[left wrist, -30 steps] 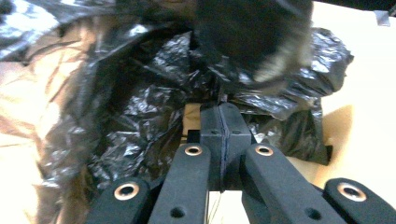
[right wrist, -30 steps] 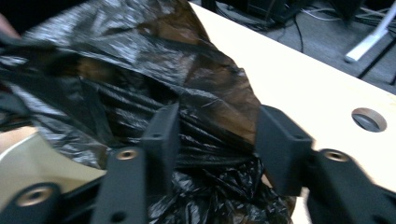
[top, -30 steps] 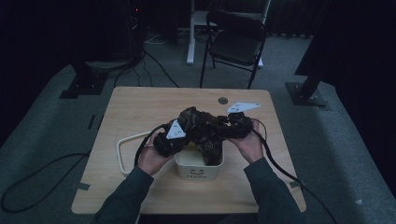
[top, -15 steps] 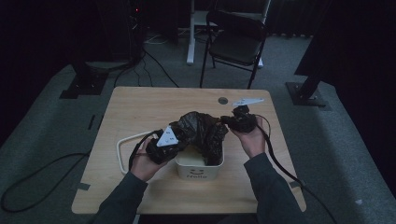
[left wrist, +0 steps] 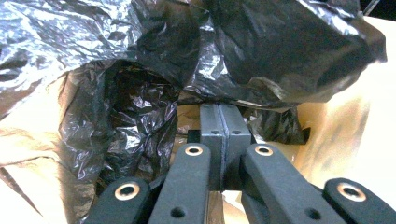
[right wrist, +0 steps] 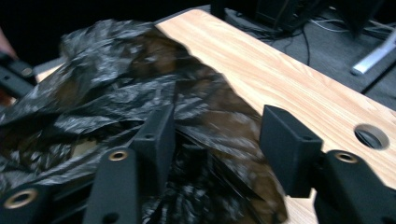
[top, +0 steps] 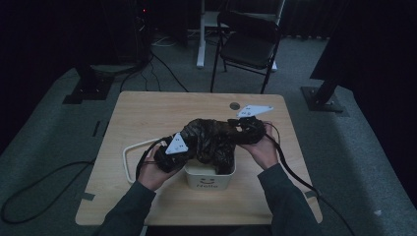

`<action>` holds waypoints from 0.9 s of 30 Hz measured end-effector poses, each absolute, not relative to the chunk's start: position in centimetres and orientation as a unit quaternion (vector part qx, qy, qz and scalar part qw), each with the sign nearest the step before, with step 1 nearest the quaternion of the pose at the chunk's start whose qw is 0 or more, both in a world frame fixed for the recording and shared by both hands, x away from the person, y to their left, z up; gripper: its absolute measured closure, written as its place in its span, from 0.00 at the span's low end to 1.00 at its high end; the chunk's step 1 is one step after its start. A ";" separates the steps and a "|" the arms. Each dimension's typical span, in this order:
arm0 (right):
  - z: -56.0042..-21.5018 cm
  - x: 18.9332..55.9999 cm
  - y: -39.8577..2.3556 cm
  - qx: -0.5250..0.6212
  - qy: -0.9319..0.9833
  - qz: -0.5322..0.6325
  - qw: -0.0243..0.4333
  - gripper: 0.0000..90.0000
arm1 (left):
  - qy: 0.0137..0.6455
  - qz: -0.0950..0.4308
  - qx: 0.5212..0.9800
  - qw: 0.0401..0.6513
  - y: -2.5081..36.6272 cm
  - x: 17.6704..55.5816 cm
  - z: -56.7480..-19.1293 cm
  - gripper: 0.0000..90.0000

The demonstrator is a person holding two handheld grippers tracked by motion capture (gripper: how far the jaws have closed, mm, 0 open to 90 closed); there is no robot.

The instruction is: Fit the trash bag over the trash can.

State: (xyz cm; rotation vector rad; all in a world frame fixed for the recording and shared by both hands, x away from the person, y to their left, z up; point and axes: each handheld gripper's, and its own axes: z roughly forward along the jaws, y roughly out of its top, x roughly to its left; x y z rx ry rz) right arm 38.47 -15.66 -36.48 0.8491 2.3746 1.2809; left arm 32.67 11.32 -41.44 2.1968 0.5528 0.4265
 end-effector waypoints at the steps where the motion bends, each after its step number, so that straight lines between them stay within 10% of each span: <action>1: -36.5 38.4 -15.4 0.291 0.831 0.446 0.157 0.47 | 0.219 0.168 0.871 0.407 11.3 32.6 -41.5 1.00; 7: -36.6 39.1 -14.2 0.277 0.844 0.433 0.152 0.47 | 0.218 0.168 0.871 0.406 11.2 32.6 -41.6 1.00; 15: -37.3 40.3 -13.9 0.316 0.848 0.395 0.157 0.99 | 0.218 0.166 0.871 0.408 11.4 32.4 -41.7 1.00; 27: -37.0 40.9 -15.4 0.381 0.828 0.376 0.169 1.00 | 0.220 0.165 0.865 0.420 12.8 31.6 -41.3 1.00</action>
